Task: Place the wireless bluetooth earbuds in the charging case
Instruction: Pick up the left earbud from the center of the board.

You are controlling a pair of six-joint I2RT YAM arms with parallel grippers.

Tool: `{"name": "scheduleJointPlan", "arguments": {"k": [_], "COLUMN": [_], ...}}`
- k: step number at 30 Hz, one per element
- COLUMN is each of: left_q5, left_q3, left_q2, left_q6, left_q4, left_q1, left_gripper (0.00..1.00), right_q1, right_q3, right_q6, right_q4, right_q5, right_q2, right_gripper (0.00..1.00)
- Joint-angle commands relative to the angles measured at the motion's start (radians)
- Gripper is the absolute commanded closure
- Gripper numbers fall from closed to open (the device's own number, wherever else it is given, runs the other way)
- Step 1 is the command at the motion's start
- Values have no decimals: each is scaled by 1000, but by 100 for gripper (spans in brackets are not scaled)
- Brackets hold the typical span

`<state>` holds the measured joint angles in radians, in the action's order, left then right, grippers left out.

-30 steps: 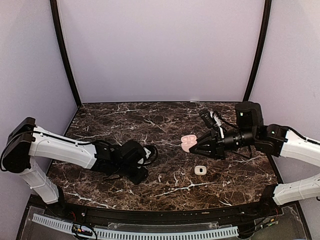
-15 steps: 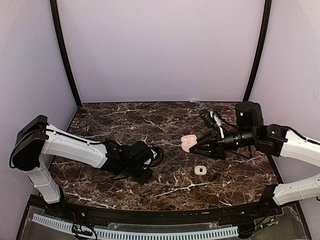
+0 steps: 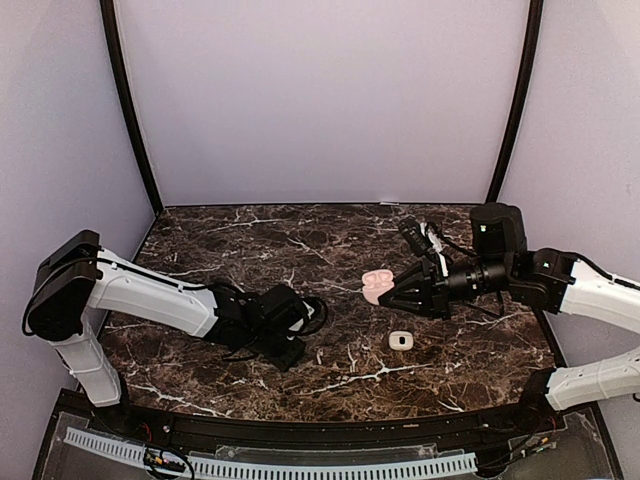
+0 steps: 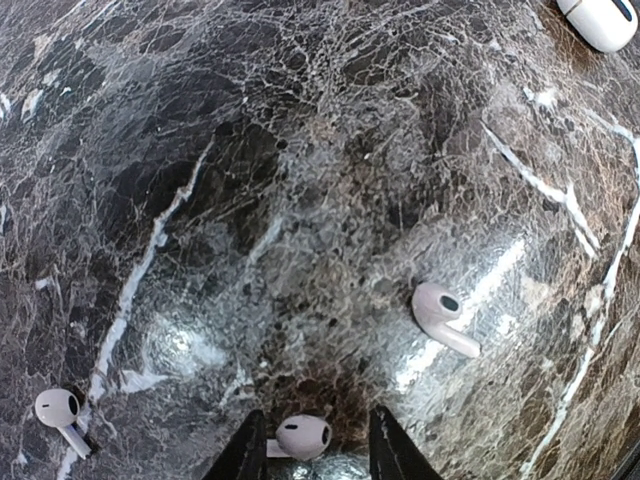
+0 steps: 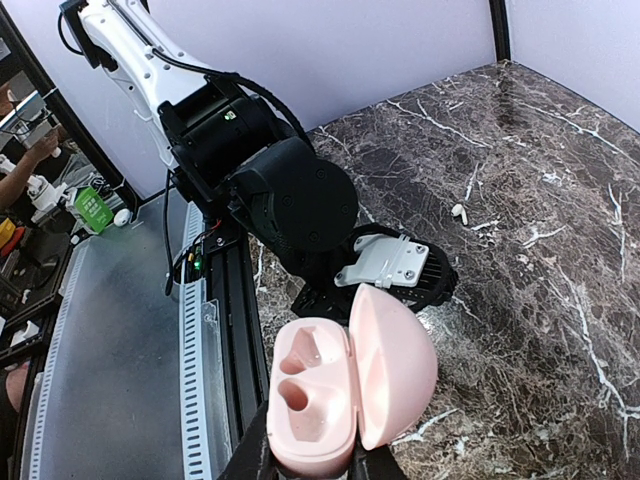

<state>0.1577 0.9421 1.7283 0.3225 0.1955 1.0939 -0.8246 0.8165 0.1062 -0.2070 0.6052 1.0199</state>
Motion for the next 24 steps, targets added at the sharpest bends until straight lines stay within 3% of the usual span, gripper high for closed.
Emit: {"name": "scheduleJointPlan", "arguments": {"k": [1, 24], "left_q5": [-4, -37], "left_q3": [-7, -29], "left_q2": [4, -14], "left_q6": [7, 13], "left_q4": [-4, -33], "left_q1": [-6, -22], "left_gripper": [67, 82], "right_q1": [7, 6], "right_q3": [6, 5], "right_q6": [-3, -5], "right_q4": [21, 20], "right_q5": [2, 1], "right_q2": [-1, 1], "right_gripper": [100, 100]}}
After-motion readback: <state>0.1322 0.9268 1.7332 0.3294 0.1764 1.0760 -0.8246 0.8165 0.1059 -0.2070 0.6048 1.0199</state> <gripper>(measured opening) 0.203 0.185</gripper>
